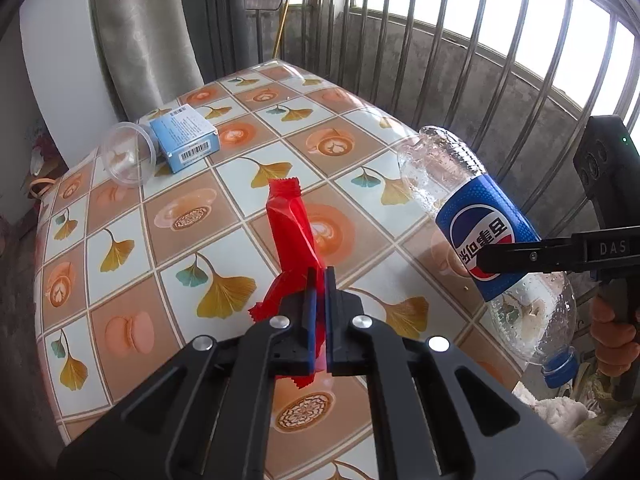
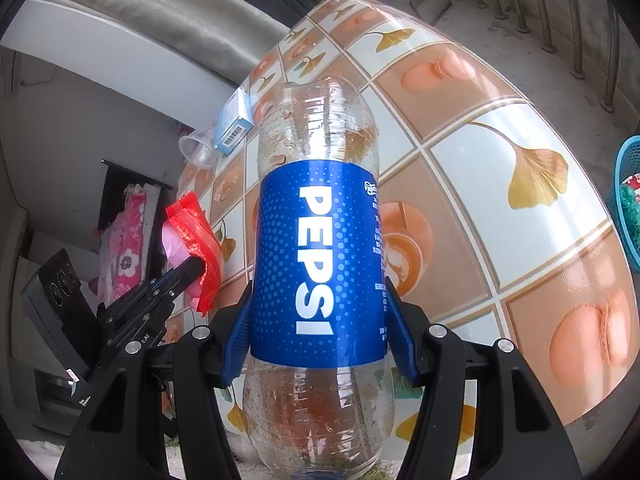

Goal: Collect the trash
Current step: 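Carry the wrappers and bottle over the basket and open both tools to drop them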

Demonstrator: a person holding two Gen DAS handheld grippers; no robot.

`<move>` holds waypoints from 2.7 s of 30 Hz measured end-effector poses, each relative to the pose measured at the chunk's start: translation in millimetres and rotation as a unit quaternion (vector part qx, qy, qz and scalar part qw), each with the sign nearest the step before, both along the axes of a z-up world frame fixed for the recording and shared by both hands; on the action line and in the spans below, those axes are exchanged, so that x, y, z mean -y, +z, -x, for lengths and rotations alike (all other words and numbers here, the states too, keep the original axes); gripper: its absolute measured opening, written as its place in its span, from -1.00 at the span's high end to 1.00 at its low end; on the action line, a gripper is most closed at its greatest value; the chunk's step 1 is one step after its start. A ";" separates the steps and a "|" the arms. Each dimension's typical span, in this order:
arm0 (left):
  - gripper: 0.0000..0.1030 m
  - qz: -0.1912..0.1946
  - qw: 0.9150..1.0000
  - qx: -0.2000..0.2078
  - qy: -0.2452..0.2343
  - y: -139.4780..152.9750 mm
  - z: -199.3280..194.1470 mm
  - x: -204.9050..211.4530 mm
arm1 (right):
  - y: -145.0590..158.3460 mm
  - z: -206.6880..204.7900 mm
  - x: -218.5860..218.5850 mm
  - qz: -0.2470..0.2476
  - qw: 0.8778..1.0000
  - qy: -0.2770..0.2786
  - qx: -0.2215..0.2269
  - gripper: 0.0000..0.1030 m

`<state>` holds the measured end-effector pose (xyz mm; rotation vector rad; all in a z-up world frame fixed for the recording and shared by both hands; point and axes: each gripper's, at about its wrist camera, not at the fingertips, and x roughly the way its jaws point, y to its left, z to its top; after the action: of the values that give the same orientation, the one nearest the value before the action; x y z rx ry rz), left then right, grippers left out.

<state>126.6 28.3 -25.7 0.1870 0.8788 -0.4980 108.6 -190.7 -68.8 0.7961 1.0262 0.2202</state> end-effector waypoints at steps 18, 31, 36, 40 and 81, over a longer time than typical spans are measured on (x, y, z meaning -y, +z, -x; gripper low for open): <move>0.98 -0.017 0.999 0.043 -0.019 25.3 20.1 15.8 | 3.5 11.4 9.4 -0.019 1.000 -0.003 0.021 -0.12; 0.98 -0.024 0.996 0.058 -0.057 39.6 30.6 44.3 | 5.2 34.8 33.3 -0.046 0.997 -0.029 0.046 -0.12; 0.98 -0.018 0.993 0.065 -0.101 51.6 29.6 77.6 | 4.2 53.6 53.1 -0.062 0.995 -0.059 0.057 -0.12; 0.98 -0.010 0.987 0.055 -0.154 57.6 28.1 121.0 | 0.2 77.9 77.9 -0.083 0.989 -0.104 0.071 -0.12; -0.08 0.052 0.954 -0.133 -0.262 -10.5 -38.5 398.4 | -228.3 237.7 333.5 -0.281 0.796 -0.536 -0.013 -0.38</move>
<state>165.2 -370.1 -36.2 0.2617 1.0654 -1.0830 -129.1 -524.2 -297.1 1.8134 0.3807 -0.4995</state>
